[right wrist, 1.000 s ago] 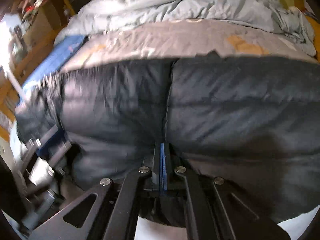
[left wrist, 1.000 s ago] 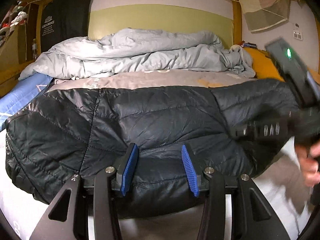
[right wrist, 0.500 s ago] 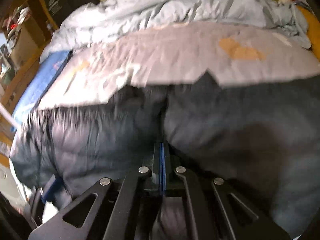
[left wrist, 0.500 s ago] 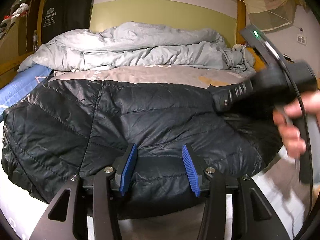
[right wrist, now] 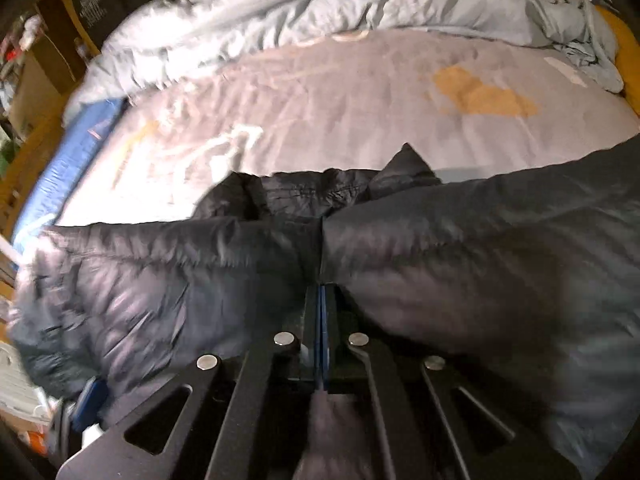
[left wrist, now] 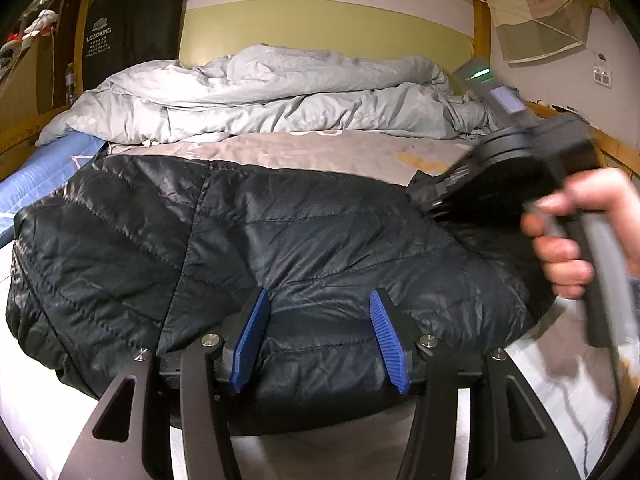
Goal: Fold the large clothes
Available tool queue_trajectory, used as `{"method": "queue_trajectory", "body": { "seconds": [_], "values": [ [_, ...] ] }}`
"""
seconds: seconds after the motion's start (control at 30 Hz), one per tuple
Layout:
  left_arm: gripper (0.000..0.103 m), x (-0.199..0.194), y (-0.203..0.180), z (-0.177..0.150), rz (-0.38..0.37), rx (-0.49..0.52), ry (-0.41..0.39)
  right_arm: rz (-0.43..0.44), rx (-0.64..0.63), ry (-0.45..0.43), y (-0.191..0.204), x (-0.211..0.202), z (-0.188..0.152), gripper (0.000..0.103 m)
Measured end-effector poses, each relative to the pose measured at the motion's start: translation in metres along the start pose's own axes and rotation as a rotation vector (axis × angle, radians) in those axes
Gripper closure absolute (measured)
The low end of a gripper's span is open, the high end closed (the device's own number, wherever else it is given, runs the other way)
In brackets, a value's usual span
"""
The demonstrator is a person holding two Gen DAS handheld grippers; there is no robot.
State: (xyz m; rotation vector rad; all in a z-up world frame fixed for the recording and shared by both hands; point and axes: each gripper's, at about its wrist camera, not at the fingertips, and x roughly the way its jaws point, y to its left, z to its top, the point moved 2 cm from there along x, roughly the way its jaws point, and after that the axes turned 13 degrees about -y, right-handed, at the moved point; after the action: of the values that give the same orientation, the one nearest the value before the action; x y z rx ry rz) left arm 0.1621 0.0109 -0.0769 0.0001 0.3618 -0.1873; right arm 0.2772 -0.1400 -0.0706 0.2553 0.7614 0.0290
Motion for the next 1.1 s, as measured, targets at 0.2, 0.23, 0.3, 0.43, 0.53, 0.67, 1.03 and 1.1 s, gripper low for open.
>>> {"method": "queue_trajectory", "body": {
  "seconds": [0.2,0.23,0.3,0.43,0.53,0.67,1.03,1.1],
  "values": [
    [0.047,-0.002,0.004,0.002,-0.028,-0.036,-0.011,0.058,0.088,-0.208,-0.033,-0.098,-0.023,0.086],
    [0.047,-0.003,0.006,0.002,-0.031,-0.040,-0.012,0.053,0.123,-0.242,-0.045,-0.112,-0.028,0.073],
    [0.047,-0.005,0.007,0.003,-0.030,-0.043,-0.019,0.013,0.197,-0.315,-0.073,-0.139,-0.038,0.059],
    [0.045,-0.010,0.008,0.006,-0.024,-0.042,-0.037,-0.152,0.172,-0.388,-0.109,-0.173,-0.063,0.029],
    [0.043,-0.013,0.011,0.009,-0.015,-0.049,-0.051,-0.096,0.242,-0.394,-0.124,-0.181,-0.079,0.024],
    [0.041,-0.019,0.019,0.020,0.005,-0.045,-0.079,0.018,0.437,-0.368,-0.149,-0.170,-0.088,0.019],
    [0.017,-0.046,0.099,0.062,0.138,-0.172,-0.111,0.137,0.682,-0.324,-0.175,-0.117,-0.081,0.018],
    [0.017,-0.029,0.116,0.056,0.214,-0.159,0.034,0.097,0.641,-0.357,-0.176,-0.116,-0.075,0.021]
  ]
}}
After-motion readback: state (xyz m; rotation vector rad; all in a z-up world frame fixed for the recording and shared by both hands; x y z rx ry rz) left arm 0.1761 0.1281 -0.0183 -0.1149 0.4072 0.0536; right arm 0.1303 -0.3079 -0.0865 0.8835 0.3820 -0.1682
